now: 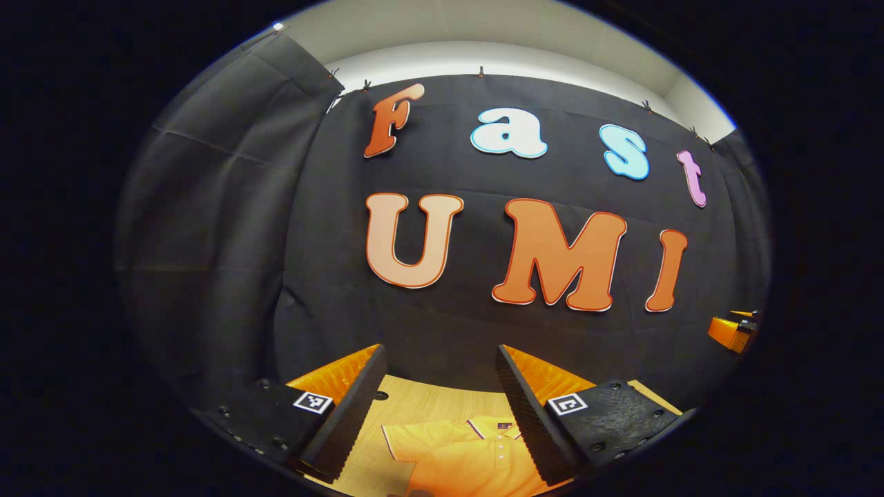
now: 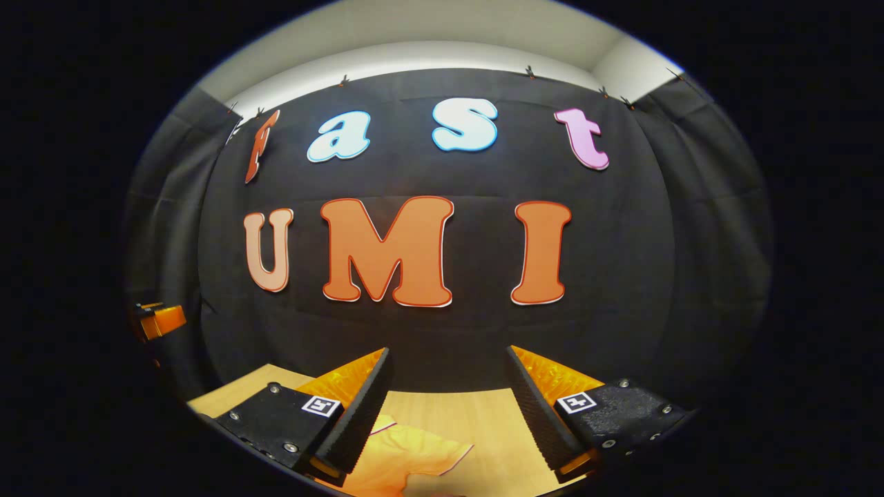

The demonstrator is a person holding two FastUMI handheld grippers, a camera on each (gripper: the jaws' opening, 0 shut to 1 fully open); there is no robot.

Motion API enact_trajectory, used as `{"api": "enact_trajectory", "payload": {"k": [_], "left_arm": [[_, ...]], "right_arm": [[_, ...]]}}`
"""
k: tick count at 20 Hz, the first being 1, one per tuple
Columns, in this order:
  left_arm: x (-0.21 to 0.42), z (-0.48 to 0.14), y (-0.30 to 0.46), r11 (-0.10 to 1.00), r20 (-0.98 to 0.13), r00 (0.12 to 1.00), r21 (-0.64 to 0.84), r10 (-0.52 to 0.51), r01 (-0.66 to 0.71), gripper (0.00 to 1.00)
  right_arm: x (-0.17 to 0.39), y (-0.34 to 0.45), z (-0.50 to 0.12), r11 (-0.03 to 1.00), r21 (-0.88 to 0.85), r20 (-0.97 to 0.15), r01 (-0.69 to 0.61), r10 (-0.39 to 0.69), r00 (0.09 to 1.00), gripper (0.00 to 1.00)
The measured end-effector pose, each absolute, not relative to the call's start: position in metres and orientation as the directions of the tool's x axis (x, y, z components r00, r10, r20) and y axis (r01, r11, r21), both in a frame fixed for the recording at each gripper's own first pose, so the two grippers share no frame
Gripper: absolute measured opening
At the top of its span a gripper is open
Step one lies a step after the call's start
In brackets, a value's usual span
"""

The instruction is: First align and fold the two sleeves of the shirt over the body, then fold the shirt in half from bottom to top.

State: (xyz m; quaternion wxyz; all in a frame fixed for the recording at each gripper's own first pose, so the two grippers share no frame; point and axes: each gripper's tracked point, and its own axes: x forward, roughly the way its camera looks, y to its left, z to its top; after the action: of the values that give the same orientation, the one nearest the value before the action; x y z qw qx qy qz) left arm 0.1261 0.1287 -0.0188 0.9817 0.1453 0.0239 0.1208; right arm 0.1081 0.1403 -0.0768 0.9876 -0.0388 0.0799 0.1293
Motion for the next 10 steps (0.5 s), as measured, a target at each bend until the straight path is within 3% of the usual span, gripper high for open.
{"api": "enact_trajectory", "payload": {"k": [5, 10], "left_arm": [[0.159, -0.030, 0.143, 0.943, -0.060, 0.978, 0.285, 0.199, -0.174, 0.97], [0.168, -0.036, 0.154, 0.952, -0.097, 0.983, 0.279, 0.157, -0.124, 0.97]], "right_arm": [[0.121, 0.129, -0.074, 0.991, -0.016, -0.151, -0.133, 0.129, 0.980, 1.00], [0.119, 0.143, -0.084, 0.991, 0.014, -0.207, -0.133, 0.133, 0.969, 0.98]]}}
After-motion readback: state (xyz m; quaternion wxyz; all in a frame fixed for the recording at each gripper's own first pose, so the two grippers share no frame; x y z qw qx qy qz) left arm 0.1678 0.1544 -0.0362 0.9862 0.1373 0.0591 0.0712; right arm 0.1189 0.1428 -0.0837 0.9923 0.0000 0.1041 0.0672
